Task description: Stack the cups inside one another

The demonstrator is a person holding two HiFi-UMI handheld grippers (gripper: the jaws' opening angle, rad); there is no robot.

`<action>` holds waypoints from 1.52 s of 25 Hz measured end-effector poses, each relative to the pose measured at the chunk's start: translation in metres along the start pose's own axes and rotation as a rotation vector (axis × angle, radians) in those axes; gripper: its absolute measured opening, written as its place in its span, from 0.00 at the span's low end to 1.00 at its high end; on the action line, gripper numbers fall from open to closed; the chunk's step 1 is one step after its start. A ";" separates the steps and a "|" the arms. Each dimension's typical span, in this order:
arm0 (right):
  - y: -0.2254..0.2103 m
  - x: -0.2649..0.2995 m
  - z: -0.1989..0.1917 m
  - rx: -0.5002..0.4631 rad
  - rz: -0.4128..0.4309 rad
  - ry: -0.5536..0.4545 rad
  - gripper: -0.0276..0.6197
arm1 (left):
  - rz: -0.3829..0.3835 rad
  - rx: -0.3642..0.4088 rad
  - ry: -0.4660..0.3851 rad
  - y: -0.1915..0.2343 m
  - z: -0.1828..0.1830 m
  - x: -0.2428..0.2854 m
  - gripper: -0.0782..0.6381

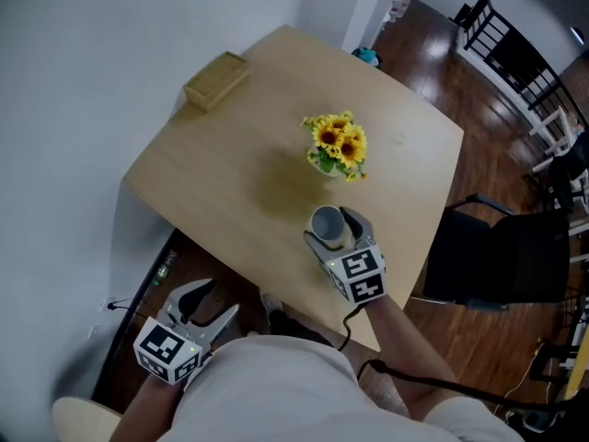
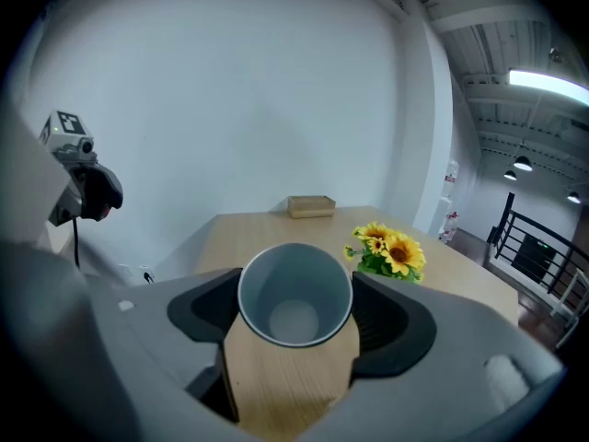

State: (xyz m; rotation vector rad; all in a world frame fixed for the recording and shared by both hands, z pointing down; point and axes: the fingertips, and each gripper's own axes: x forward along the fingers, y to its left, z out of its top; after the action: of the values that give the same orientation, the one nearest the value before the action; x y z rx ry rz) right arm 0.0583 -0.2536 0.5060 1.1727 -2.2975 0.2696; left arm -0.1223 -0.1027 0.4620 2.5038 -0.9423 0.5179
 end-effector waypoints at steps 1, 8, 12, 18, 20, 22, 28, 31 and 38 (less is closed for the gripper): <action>-0.005 -0.008 0.000 0.004 -0.013 0.000 0.63 | -0.011 0.005 0.000 -0.002 0.001 0.002 0.45; -0.048 -0.056 -0.030 0.033 -0.130 0.046 0.63 | -0.072 0.028 0.011 -0.009 -0.002 0.010 0.45; -0.068 -0.065 -0.055 0.058 -0.178 0.081 0.63 | -0.086 0.030 0.011 -0.010 -0.004 0.011 0.45; -0.082 -0.056 -0.087 0.090 -0.205 0.120 0.63 | -0.072 0.027 0.015 -0.006 -0.008 0.003 0.45; -0.082 -0.050 -0.099 0.113 -0.195 0.128 0.63 | -0.059 0.022 0.015 -0.003 -0.011 -0.001 0.45; -0.081 -0.043 -0.111 0.127 -0.180 0.148 0.63 | -0.048 0.020 0.015 -0.002 -0.014 -0.007 0.45; -0.082 -0.041 -0.127 0.169 -0.181 0.161 0.66 | -0.021 0.020 0.003 0.001 -0.018 -0.026 0.45; -0.080 -0.057 -0.118 0.171 -0.210 0.134 0.67 | -0.023 0.027 -0.007 -0.003 -0.022 -0.037 0.45; -0.024 -0.130 -0.108 0.129 -0.234 0.092 0.66 | -0.069 0.024 -0.037 -0.034 -0.050 -0.062 0.45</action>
State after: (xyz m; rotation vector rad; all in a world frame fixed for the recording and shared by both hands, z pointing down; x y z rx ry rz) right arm 0.1795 -0.1342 0.5230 1.4487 -2.0662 0.3800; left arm -0.1517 -0.0215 0.4668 2.5661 -0.8650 0.4650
